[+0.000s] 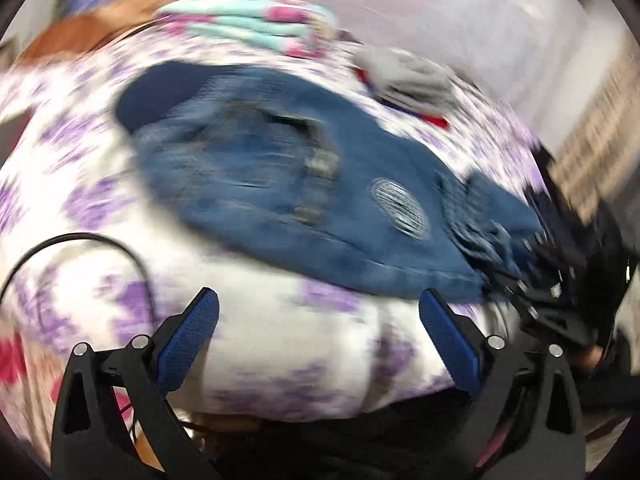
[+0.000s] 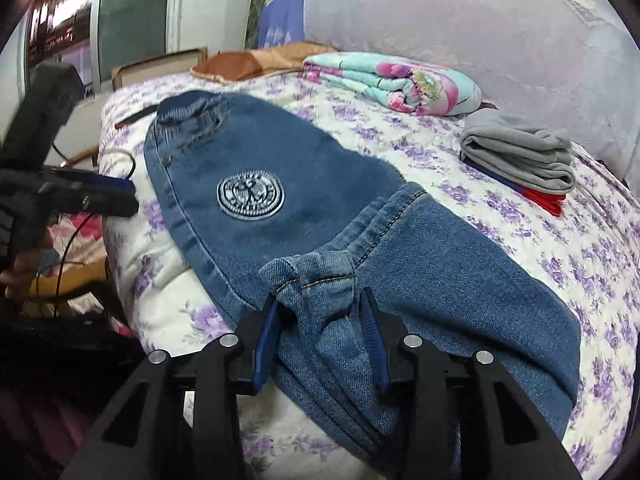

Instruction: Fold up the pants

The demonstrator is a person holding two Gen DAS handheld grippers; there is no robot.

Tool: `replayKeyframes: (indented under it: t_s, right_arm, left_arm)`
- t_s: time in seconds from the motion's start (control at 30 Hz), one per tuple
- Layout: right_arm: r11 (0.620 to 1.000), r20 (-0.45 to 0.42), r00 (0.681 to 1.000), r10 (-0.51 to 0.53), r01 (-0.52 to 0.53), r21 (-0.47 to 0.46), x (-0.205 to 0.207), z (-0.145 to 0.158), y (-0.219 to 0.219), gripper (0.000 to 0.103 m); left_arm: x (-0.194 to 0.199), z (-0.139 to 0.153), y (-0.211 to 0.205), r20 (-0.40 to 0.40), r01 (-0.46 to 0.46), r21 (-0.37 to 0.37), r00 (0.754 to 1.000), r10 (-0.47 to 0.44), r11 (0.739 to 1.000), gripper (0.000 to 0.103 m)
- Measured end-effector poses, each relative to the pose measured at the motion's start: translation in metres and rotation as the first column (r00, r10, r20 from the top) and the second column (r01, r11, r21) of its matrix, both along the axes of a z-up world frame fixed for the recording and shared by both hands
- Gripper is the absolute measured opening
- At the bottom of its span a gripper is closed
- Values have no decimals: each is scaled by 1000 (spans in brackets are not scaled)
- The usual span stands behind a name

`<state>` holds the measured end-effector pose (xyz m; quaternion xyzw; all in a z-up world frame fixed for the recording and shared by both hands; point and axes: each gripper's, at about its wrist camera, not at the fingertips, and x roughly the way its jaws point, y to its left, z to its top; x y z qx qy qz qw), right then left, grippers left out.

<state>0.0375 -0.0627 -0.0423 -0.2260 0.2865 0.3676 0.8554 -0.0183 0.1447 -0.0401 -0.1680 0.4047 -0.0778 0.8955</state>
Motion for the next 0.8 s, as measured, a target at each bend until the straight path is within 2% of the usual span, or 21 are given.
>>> replayKeyframes:
  t_s: [0.07,0.1,0.13,0.2,0.23,0.33,0.37,0.57,0.63,0.67,0.7,0.77,0.8]
  right_arm:
    - [999,5,1000,10,-10,34,-3,5,-2,44]
    - [999,7,1000,14,-15,51,-5,7,-4,51]
    - [996,13,1000,27,-28,90,-8,12,-7,62]
    - [988,37,999,39,-44,149,-18,21,-14,69]
    - [985,43,998,47,-53,166,-20,25,-15,69]
    - [979,52,997,48,-57,196,-27,30,-23,69]
    - [979,46,998,40,-49,198,-26,28,-26,69]
    - [970,14,999,-37,32,242,-20,21,-50,69]
    - [959,16,997,-76,68,277,-18,21,-63,69]
    - [950,13,995,-98,89,299,-16,21,-71,69]
    - [941,8,993,-117,108,321,-13,22,-78,69]
    - [916,-13,986,-163,157,369,-6,20,-95,69]
    - [903,-28,984,-177,173,394,-3,19,-103,69]
  left_arm:
    - [4,-2,18,-6,-56,-57,998,55,997,98]
    - [7,-2,22,-1,-65,-91,998,65,994,98]
    - [13,-1,24,10,-78,-111,997,79,991,98]
    - [23,0,25,31,-88,-116,995,92,989,98]
    - [30,0,26,36,-99,-124,994,104,987,98]
    - [56,-5,40,37,-142,-239,987,155,960,98]
    - [63,-6,43,40,-156,-255,984,172,954,98]
    - [84,-2,37,67,-204,-245,972,226,948,97]
    - [74,0,40,95,-227,-262,961,259,938,79]
    - [69,2,43,101,-239,-263,957,273,935,63]
    - [65,5,45,108,-240,-266,955,276,934,54]
    - [57,14,46,133,-239,-261,951,280,935,47]
    - [55,18,43,143,-242,-246,949,282,939,34]
